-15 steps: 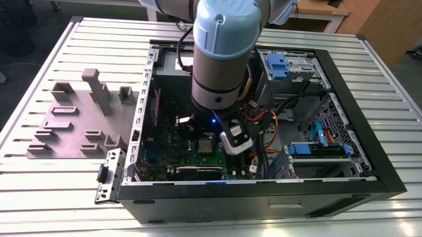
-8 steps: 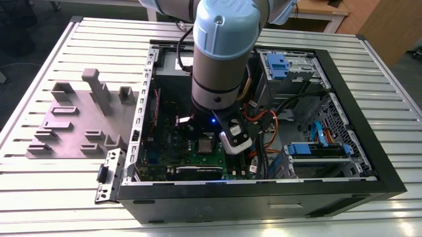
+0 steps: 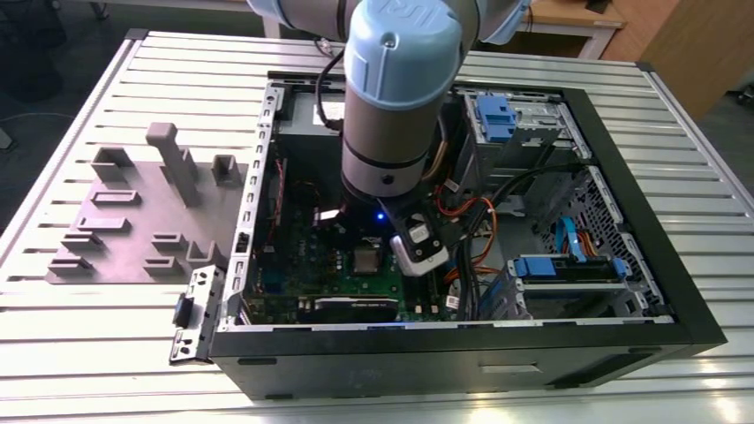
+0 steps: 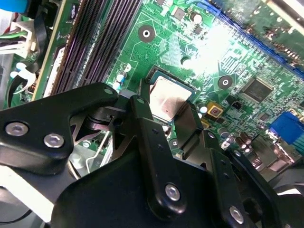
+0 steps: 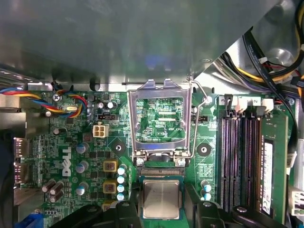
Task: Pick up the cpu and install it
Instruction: 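Place the cpu into insertion slot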
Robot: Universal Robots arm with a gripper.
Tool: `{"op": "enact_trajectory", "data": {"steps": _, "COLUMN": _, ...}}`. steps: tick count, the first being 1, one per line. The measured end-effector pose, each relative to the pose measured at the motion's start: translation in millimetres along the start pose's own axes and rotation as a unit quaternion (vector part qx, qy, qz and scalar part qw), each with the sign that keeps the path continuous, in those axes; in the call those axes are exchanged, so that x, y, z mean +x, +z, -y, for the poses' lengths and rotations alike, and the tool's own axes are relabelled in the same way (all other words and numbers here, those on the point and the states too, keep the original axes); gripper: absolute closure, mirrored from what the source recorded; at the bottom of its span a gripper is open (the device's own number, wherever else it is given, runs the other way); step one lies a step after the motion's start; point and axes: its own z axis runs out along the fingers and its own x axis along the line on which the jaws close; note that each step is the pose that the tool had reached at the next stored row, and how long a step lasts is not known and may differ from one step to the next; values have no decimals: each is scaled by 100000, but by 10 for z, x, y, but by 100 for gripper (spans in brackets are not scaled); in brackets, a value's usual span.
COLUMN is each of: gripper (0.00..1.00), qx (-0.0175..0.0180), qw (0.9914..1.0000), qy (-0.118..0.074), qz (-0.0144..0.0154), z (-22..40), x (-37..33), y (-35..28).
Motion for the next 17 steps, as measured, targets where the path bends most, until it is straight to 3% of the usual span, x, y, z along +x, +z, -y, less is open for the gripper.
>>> {"op": "enact_trajectory", "data": {"steps": 8, "gripper": 55, "qx": -367, "qw": 99999, "qy": -1, "qz": 5, "z": -4, "x": 5, "y": 21}}
{"op": "enact_trajectory", "data": {"steps": 17, "gripper": 55, "qx": -387, "qw": 99999, "qy": 121, "qz": 0, "z": -3, "x": 4, "y": 29}}
